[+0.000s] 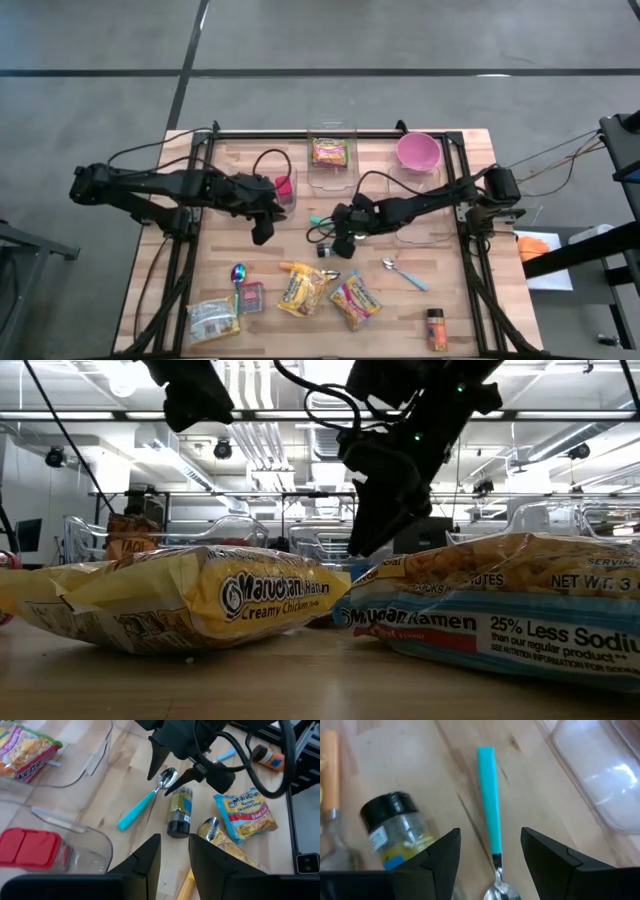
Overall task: Pick & Place Food Item
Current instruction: Put the top blue spoon into the right transparent bin
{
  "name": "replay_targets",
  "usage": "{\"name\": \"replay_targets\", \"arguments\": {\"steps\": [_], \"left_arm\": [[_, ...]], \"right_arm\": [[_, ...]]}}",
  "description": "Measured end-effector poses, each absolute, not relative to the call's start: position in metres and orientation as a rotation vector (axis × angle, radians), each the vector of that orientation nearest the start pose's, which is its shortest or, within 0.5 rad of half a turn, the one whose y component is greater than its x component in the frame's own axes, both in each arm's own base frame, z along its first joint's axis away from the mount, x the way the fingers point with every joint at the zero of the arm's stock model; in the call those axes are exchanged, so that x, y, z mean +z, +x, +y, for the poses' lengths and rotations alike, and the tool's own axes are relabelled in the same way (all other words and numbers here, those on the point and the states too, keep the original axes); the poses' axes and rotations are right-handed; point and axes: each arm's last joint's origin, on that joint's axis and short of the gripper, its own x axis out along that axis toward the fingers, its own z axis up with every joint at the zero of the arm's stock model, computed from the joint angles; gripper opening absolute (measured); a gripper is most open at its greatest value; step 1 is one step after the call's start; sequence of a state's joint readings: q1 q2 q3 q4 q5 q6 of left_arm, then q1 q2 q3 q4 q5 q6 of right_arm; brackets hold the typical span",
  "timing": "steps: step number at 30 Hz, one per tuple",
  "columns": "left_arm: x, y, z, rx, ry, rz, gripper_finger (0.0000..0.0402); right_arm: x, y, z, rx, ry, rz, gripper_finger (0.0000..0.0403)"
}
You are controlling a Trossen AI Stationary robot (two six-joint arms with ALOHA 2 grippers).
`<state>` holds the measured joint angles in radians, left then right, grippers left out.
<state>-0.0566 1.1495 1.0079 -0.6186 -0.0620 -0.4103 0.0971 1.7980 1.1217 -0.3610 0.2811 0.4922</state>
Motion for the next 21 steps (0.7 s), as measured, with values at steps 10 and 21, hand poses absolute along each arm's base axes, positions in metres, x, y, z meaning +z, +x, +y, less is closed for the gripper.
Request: {"name": "replay_targets", "arguments": {"steps": [10, 21], "left_arm": [[0.301, 0.209, -0.010, 0.168, -0.355, 0.690, 0.0108], [0.303, 0.207, -0.010, 0.166, -0.355, 0.674, 0.0108]], "right_arm": [[0.155, 0.347, 0.028, -0.412, 0.253, 0.966, 0.0203], [0.146, 0.341, 0.026, -0.412, 0.262, 0.985, 0.0203]]}}
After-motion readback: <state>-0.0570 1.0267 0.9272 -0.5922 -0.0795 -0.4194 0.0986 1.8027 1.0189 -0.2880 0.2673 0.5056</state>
